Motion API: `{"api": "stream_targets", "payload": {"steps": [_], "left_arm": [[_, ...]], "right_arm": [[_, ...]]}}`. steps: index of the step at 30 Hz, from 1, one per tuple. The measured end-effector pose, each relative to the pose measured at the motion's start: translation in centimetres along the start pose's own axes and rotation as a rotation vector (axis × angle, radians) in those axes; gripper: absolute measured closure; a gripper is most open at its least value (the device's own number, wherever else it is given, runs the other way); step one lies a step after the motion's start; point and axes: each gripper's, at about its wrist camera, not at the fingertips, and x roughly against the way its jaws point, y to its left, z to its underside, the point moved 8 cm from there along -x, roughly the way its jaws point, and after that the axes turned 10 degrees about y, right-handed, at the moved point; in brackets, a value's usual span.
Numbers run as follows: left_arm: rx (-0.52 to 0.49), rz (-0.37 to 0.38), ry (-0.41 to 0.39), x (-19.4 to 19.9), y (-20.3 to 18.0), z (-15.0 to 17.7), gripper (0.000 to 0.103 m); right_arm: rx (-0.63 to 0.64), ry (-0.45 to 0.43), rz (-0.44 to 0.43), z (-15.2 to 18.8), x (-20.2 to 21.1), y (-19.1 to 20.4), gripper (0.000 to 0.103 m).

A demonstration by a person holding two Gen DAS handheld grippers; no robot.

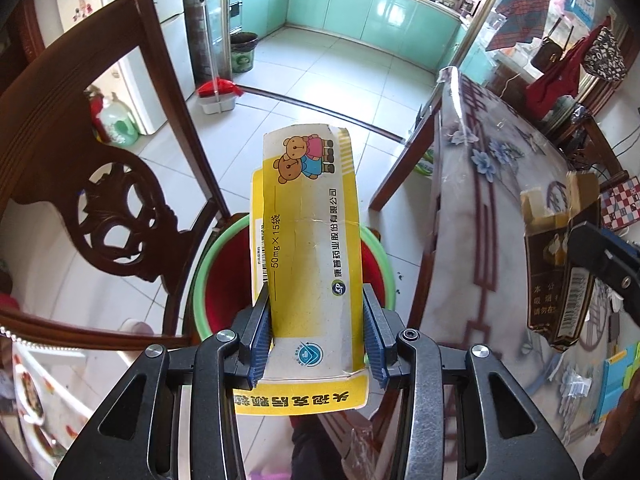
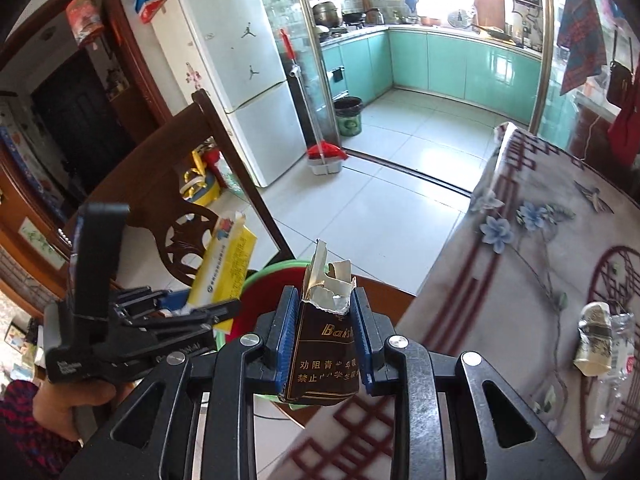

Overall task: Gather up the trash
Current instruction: 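Carry the carton and cigarette box over the red bucket and open both grippers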

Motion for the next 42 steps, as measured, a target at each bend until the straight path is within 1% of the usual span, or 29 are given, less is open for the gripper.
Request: {"api": "stream_targets", "payload": {"steps": [8,17,24,33,35,36,38,40,42], "left_arm": [[0.029,-0.017,0.037,-1.3,2.1,0.2,0.064],[0.049,-0.021,0.079,-2.7,3.5,0.9,0.064],[0.058,-0.021,0.096,-3.4,4.0,0.9,0.064],[0.074,-0.023,0.126,-4.6,4.5,0.9,0.064],[0.075,-0.032,0.126,-4.7,4.6,0.8,0.064],[0.077,-0.041,0.123,-4.6,4.7,0.7,0.063],[0.081,-0.051,0.123,-4.6,4.8,0.6,0.060],[0.085,-0.051,0.112,-4.3,4.9,0.4,0.048],[0.086,-0.058,0.098,-3.9,4.9,0.4,0.047]], "right_arm": [[0.004,0.017,-0.048,-1.3,-2.6,2.2,0.078],[-0.005,0.057,-0.060,-1.3,-4.9,2.6,0.078],[-0.014,0.076,-0.070,-1.3,-6.2,2.8,0.078],[0.002,0.072,-0.066,-1.3,-6.7,3.5,0.078],[0.002,0.064,-0.064,-1.3,-6.7,3.5,0.076],[0.000,0.062,-0.065,-1.4,-6.6,3.5,0.076],[-0.008,0.058,-0.069,-1.4,-6.6,3.4,0.071],[-0.013,0.044,-0.073,-1.4,-6.3,3.3,0.065],[-0.014,0.036,-0.073,-1.4,-6.0,3.2,0.064]]}}
